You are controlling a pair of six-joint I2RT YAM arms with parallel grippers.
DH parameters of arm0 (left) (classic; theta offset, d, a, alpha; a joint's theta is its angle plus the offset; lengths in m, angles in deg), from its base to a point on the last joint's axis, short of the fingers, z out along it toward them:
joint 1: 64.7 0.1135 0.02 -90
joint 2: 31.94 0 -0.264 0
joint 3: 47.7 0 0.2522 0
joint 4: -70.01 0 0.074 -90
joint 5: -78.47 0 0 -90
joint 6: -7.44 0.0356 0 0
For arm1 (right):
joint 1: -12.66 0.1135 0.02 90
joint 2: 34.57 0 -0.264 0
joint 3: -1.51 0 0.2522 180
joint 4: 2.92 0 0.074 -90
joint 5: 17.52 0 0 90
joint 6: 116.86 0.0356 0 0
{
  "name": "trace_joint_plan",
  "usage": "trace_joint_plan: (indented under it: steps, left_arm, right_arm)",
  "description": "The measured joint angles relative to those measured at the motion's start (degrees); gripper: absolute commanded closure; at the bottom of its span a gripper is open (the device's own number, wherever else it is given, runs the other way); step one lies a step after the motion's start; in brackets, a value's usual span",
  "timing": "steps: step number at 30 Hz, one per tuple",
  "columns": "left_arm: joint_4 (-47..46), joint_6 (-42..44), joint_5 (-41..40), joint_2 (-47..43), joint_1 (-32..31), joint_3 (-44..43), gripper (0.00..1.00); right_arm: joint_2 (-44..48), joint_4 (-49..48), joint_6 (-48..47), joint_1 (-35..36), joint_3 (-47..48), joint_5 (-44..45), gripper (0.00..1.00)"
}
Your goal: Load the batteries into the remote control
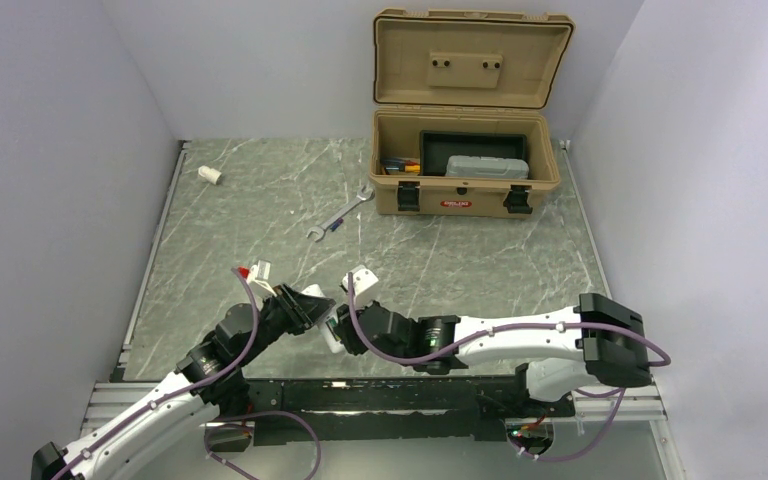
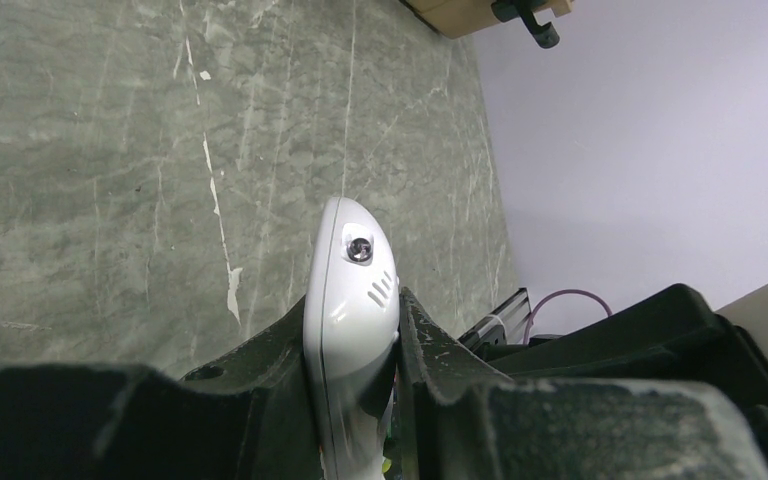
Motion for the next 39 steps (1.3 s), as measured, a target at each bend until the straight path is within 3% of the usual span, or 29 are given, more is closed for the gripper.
trace_joint_plan:
  steps: [11,24,39]
  left_arm:
    - [0.4,0.3,-0.4,0.1,0.0,0.0,1.00]
    - [3.0,1.7,-2.0,0.7,0.3,0.0,1.00]
    - [4.3,2.2,-2.7,1.5,0.3,0.0,1.00]
  right_arm:
    - [-2.6,1.6,0.4,-0.1,1.8,-0.2,0.73]
    - [-9.9,11.1,-0.1,-0.2,10.4,0.3,0.75]
    - [-13.2,15.1,-0.2,-0.2,14.0,1.1,0.93]
